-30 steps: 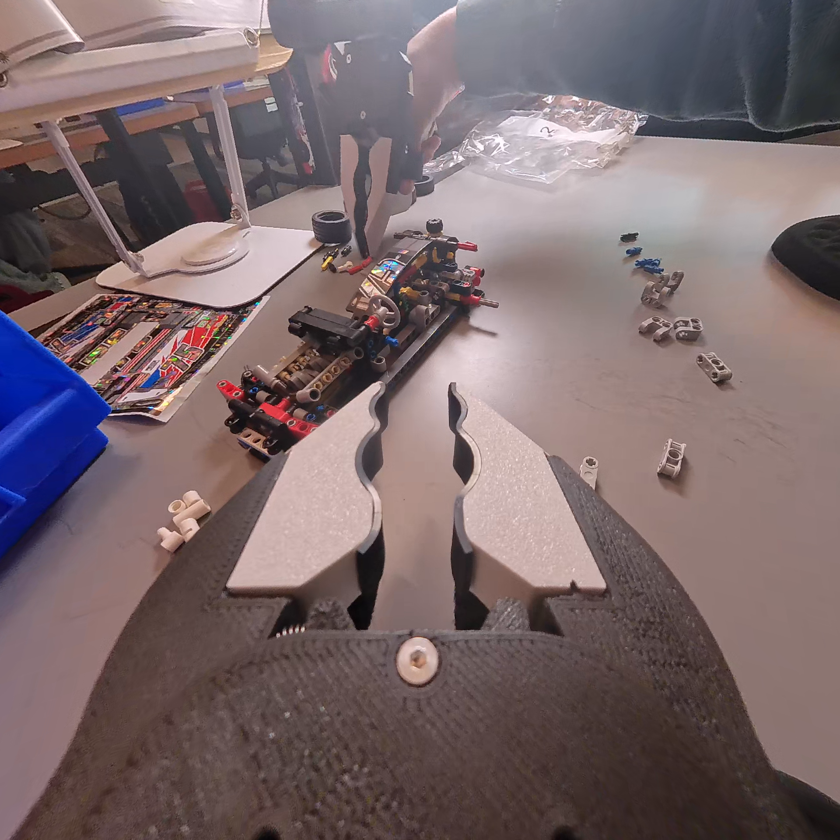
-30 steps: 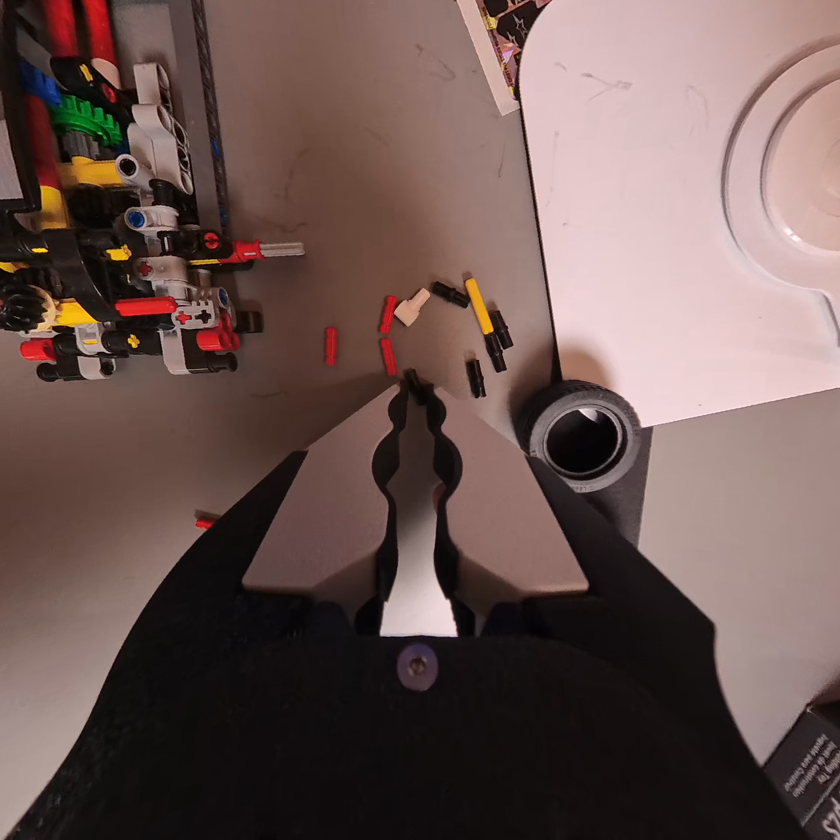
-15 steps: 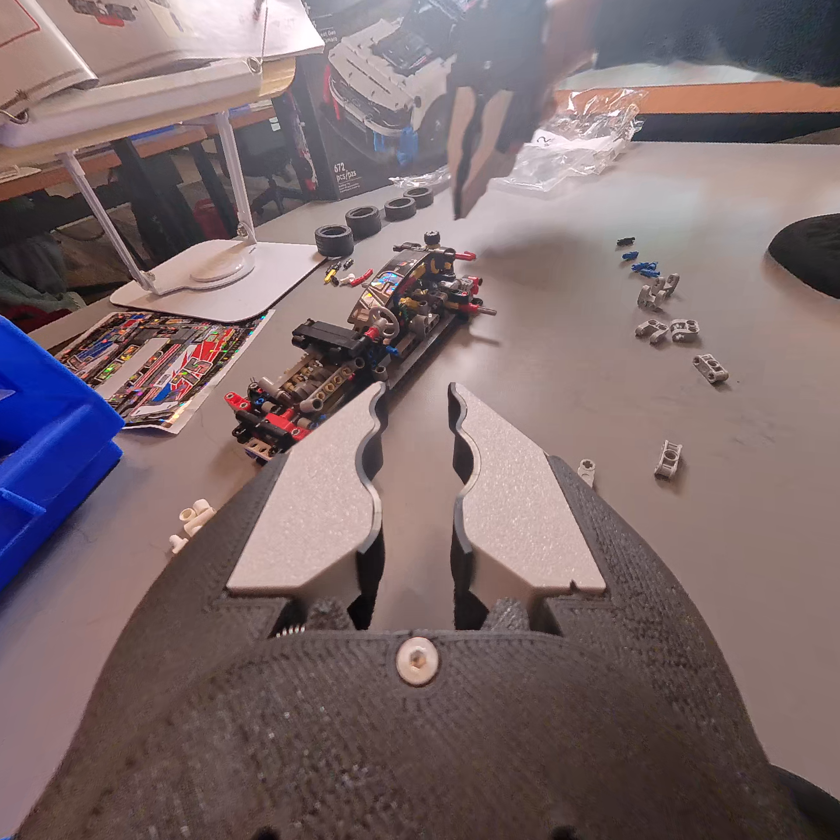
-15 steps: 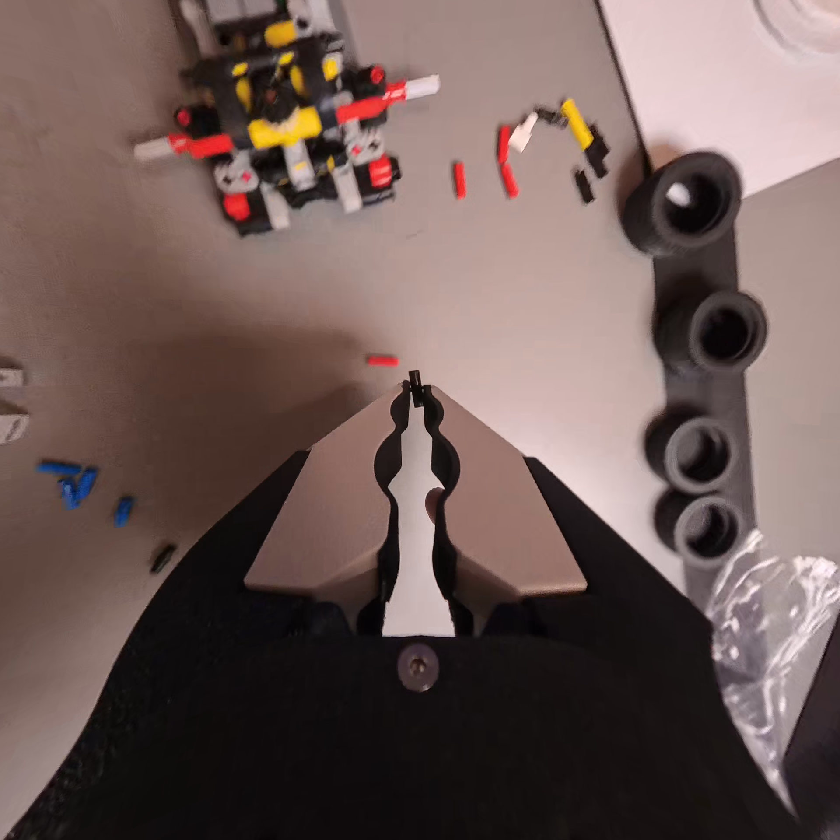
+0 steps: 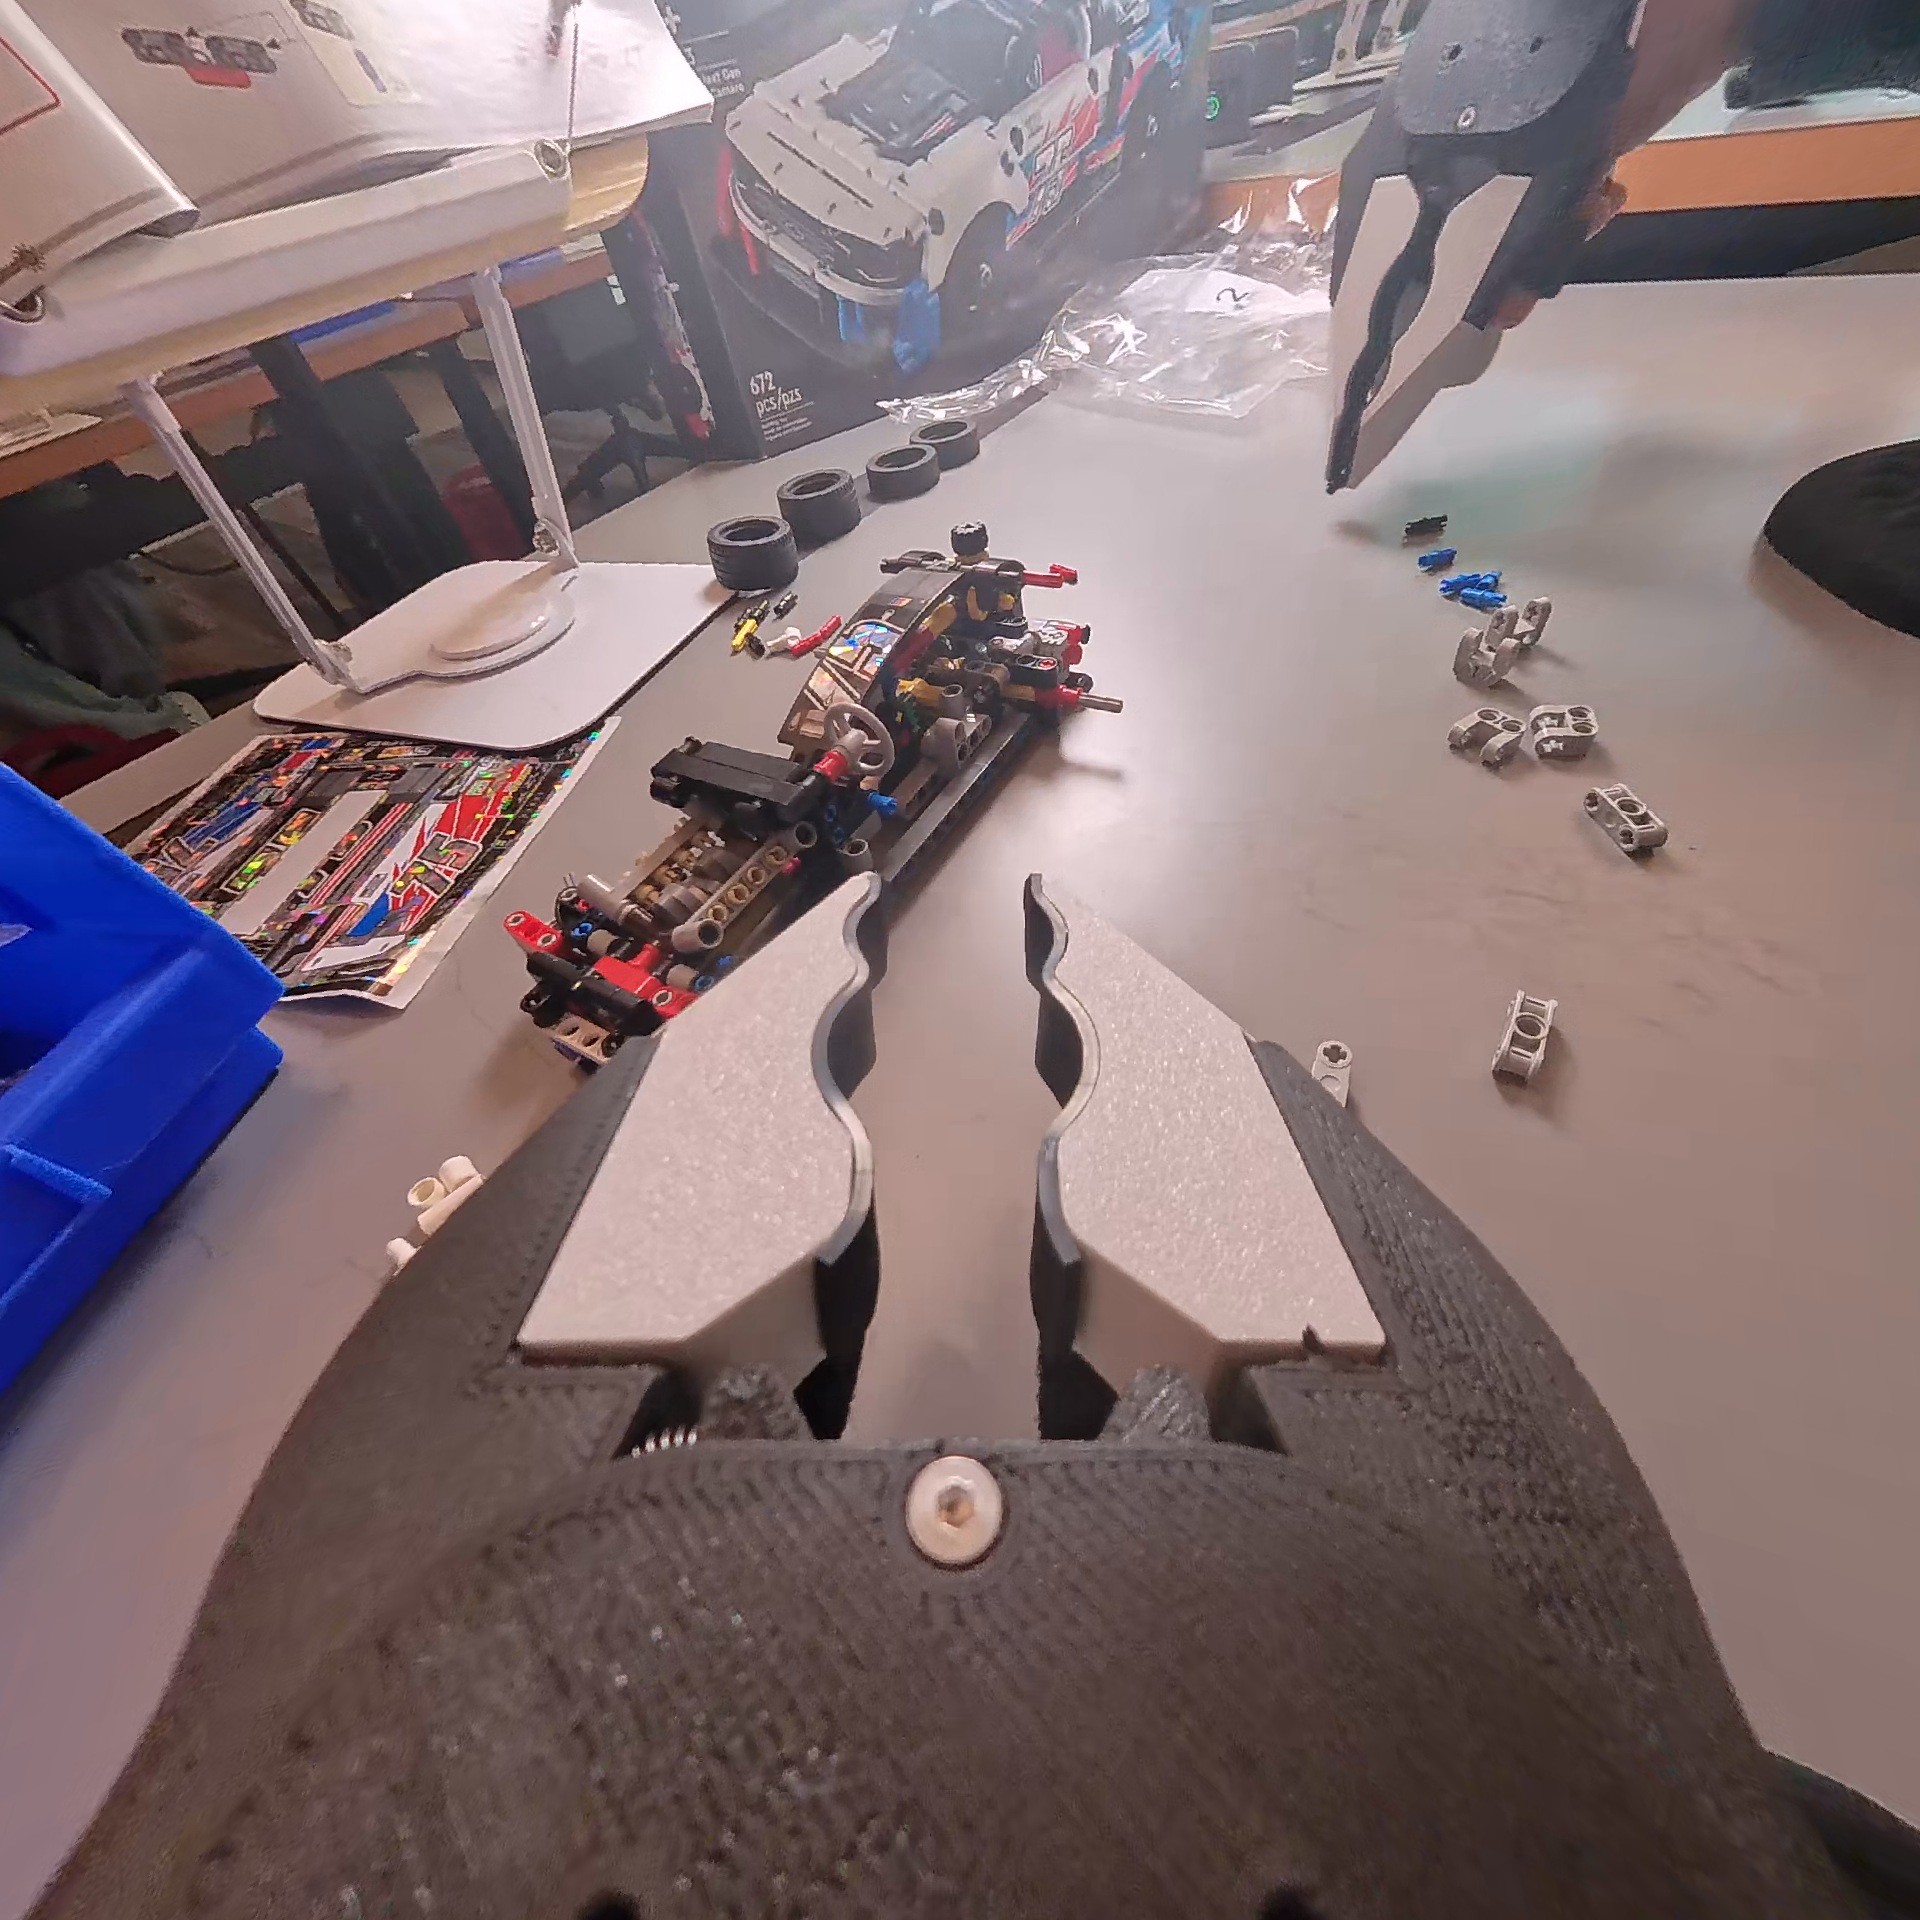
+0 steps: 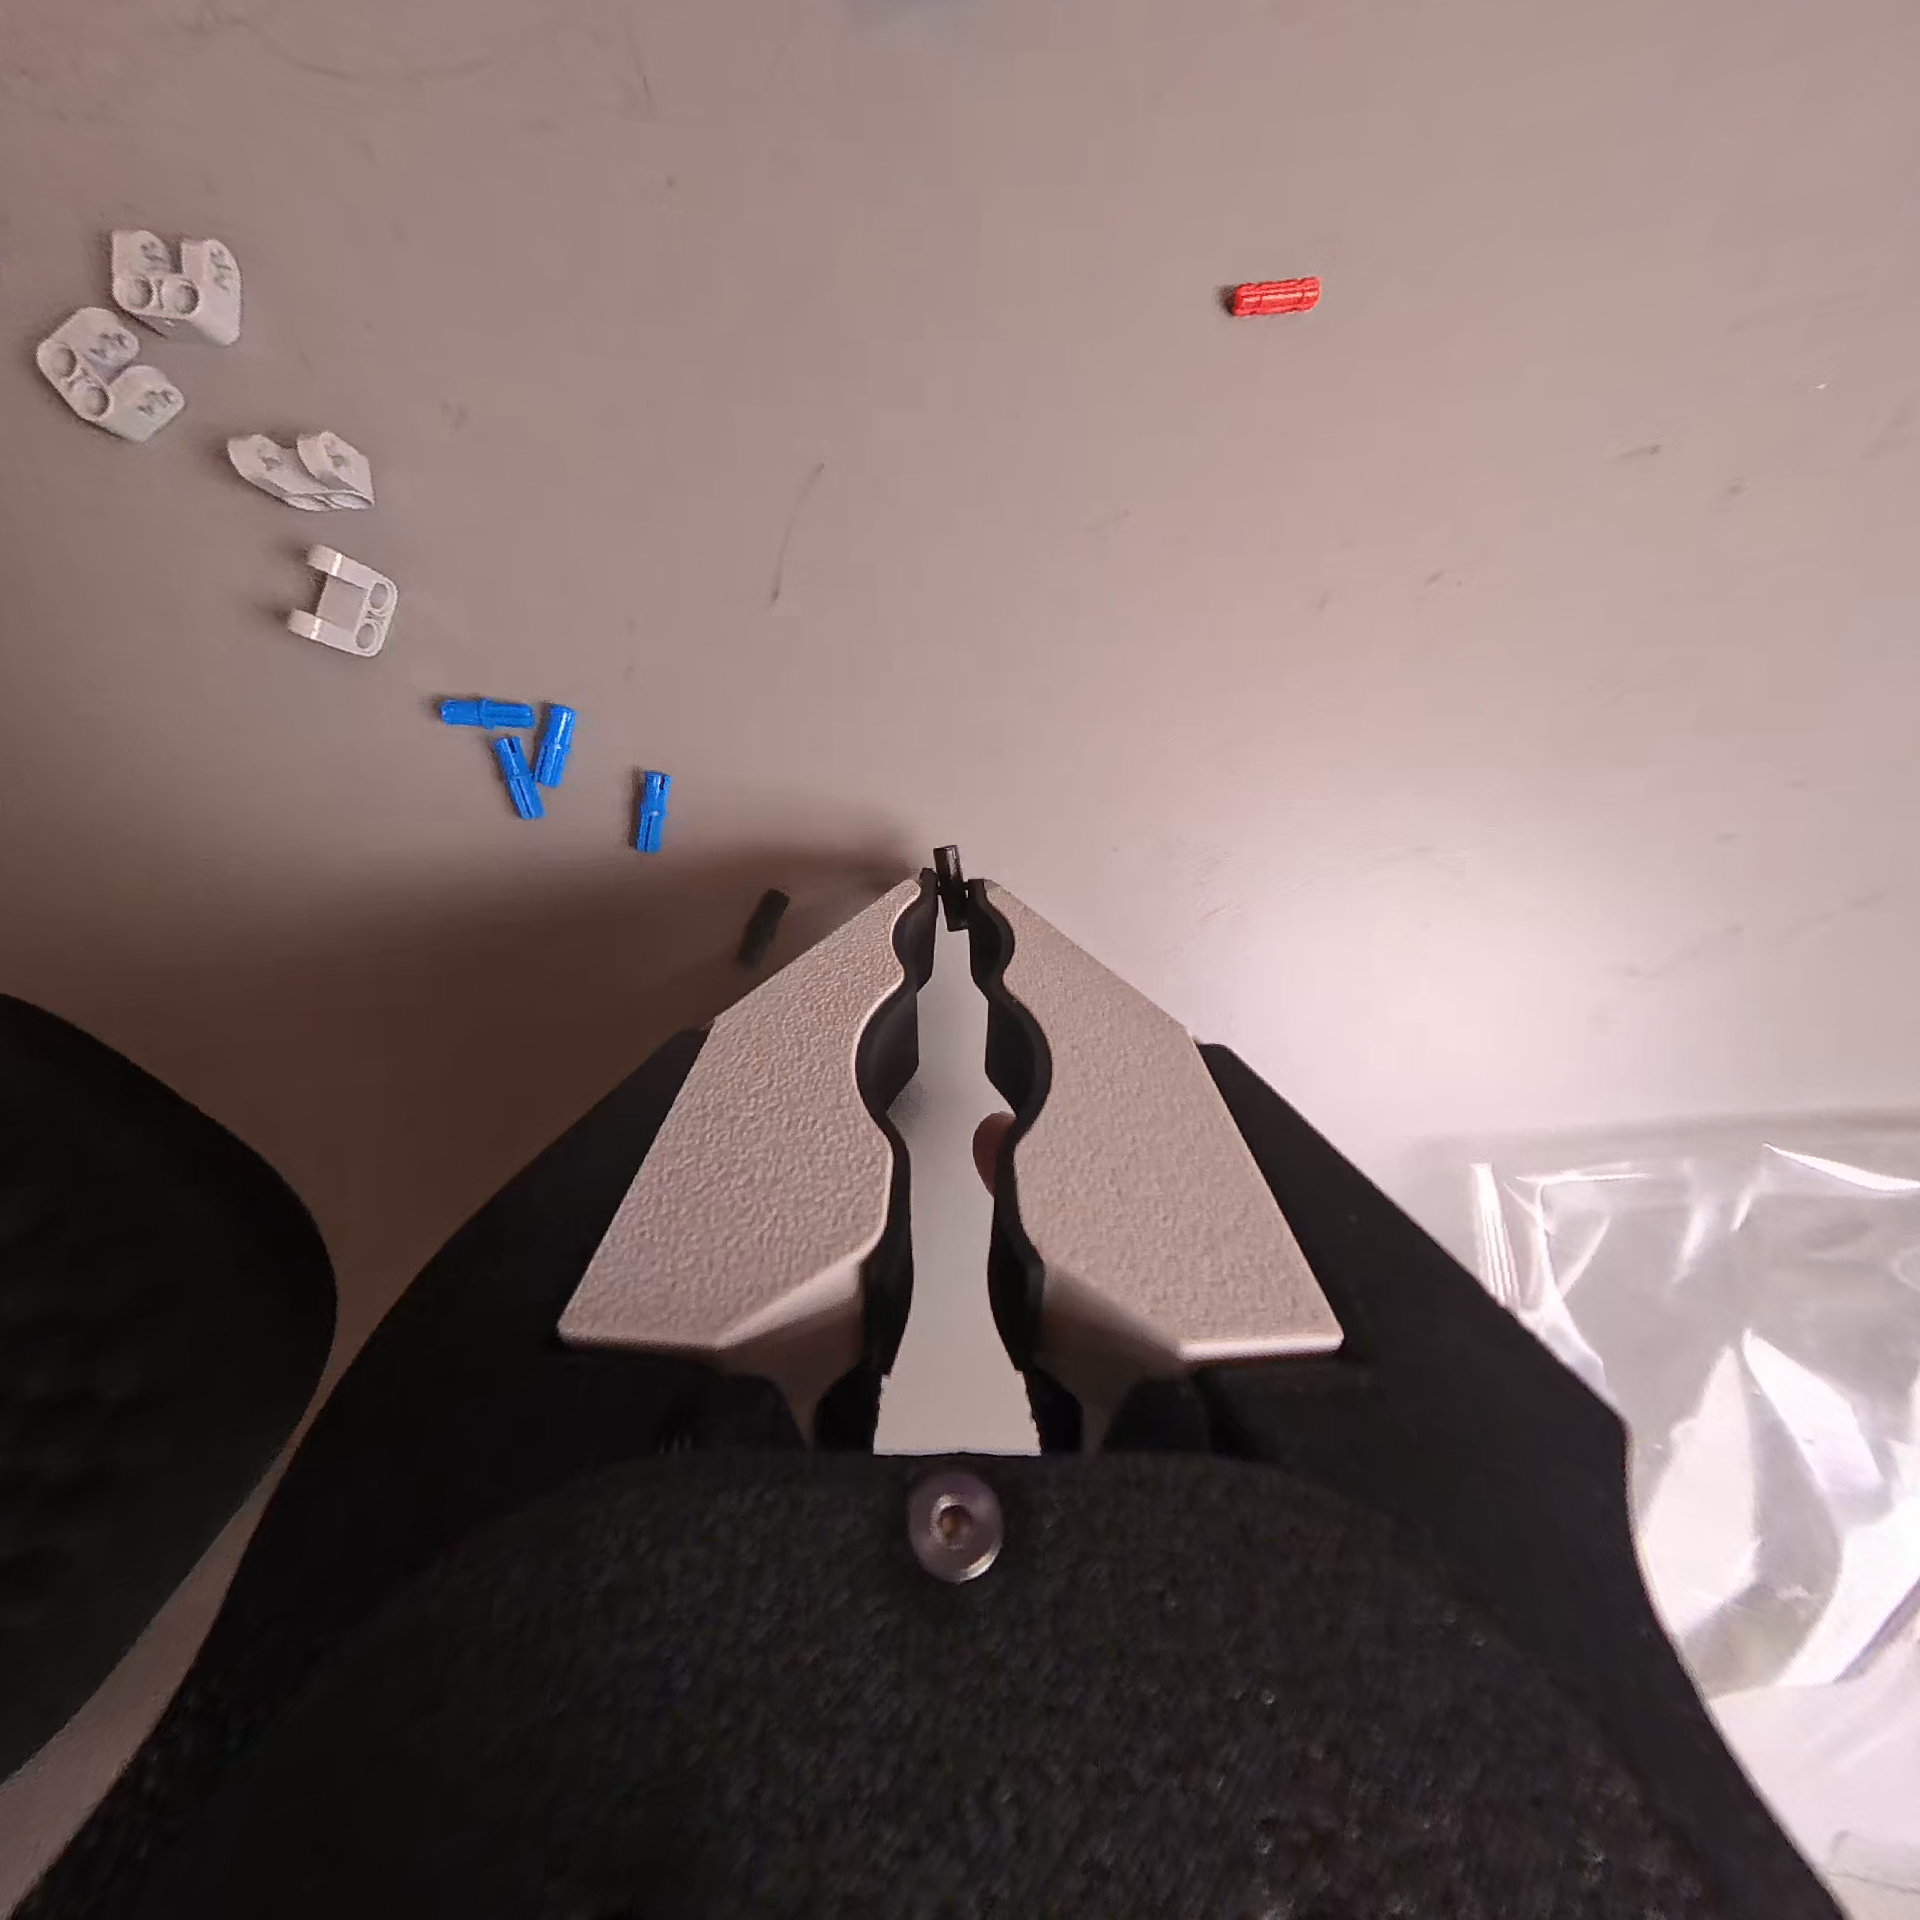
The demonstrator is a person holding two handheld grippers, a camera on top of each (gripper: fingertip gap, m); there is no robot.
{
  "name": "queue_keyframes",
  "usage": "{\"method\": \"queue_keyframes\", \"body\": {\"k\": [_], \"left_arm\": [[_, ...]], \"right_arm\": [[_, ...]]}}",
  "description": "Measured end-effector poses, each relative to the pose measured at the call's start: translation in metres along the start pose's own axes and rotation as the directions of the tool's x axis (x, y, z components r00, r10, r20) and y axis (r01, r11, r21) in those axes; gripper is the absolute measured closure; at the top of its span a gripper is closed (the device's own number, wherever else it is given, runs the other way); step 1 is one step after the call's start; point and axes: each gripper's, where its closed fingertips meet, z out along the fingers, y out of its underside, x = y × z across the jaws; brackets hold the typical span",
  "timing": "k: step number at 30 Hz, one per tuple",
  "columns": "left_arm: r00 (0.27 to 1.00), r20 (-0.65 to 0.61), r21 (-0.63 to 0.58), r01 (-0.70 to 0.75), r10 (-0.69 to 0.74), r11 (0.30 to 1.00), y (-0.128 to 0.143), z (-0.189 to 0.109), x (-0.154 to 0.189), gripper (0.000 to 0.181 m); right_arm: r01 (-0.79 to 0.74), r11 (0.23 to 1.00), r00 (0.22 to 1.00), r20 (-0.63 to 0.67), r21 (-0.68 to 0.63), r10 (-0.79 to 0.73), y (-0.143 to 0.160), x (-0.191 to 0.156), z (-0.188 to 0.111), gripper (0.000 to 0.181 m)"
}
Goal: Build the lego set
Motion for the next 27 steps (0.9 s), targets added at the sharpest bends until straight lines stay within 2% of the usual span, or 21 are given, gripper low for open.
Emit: {"method": "queue_keyframes", "body": {"k": [27], "left_arm": [[1.000,0.013,-0.015,-0.006,0.006,1.000,0.003,0.001,-0.002,0.157]], "right_arm": [[0.090,0.995,0.996,0.030,-0.048,-0.088,0.004,-0.010,0.012,0.177]]}}
